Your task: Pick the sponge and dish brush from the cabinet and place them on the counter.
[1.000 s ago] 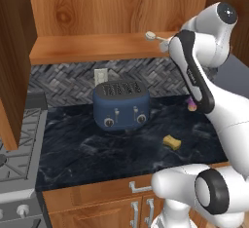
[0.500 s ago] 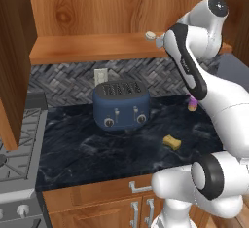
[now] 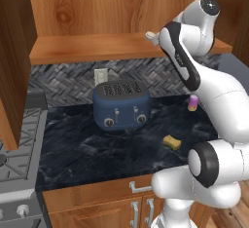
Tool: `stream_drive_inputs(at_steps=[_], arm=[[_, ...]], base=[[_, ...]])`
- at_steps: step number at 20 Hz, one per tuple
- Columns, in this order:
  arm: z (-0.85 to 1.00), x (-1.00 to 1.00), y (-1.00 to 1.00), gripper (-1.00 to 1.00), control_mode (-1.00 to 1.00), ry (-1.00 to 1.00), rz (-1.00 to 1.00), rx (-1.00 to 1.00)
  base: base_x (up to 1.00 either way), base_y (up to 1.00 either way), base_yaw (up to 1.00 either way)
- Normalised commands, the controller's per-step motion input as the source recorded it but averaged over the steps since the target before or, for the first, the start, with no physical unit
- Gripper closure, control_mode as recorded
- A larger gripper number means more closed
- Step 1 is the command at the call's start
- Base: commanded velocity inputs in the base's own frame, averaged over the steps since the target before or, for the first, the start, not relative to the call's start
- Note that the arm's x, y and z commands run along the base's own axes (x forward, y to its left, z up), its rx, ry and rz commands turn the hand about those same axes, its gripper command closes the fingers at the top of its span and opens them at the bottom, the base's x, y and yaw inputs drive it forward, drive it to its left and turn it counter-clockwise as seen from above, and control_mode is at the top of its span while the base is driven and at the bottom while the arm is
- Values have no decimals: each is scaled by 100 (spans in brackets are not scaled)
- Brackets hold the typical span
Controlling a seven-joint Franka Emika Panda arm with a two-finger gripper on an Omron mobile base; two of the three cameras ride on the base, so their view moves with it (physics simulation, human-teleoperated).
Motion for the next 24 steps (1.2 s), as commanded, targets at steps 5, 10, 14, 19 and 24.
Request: stream_drive_inputs(at_steps=[5,10,14,19,24], arm=[[-4,31,-9,-100,-100,2,0,0],[-1,28,-14,-100,-100,3,0,0],[0,28,-13,-100,-100,3,0,0],[-4,30,-6,-100,-100,3,1,0],[-11,29,0,-100,-100,2,3,0]], base=[[0,0,0],[0,0,0],[0,0,0],[0,0,0],[0,0,0]])
